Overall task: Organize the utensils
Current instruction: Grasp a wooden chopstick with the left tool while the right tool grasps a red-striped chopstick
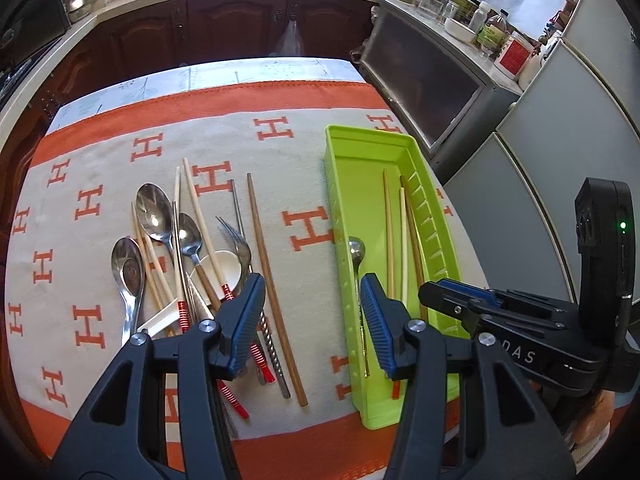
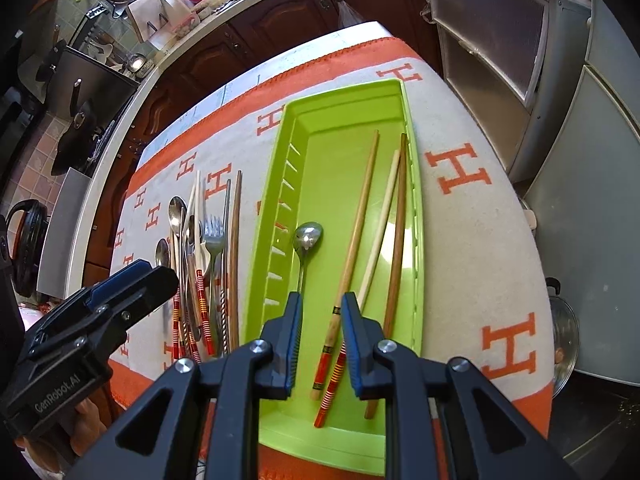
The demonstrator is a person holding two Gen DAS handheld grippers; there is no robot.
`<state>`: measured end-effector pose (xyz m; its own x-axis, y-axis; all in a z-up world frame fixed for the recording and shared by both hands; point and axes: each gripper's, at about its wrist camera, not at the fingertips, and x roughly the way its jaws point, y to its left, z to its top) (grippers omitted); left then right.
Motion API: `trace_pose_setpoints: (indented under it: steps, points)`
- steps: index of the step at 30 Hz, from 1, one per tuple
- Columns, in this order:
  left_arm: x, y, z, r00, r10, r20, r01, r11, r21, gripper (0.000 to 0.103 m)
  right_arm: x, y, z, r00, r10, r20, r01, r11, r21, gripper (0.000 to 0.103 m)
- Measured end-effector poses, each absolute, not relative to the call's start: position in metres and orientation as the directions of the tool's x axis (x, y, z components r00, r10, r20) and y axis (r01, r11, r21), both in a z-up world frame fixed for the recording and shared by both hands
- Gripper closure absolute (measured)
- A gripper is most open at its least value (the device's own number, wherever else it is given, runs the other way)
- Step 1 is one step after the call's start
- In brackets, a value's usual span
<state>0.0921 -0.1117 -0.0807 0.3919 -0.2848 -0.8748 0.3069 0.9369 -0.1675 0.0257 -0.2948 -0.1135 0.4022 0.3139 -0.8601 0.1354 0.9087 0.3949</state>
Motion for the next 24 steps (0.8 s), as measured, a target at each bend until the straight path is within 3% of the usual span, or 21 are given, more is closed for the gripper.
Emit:
trace_pose_setpoints:
  steps: [24]
  points:
    - [0.074, -0.06, -0.061, 0.491, -0.204, -0.847, 0.215, 0.971, -0.109, 0.057, 0.013, -0.256, -0.09, 0.422, 0.277, -0.863, 0.078, 0.937, 0.339, 0.084]
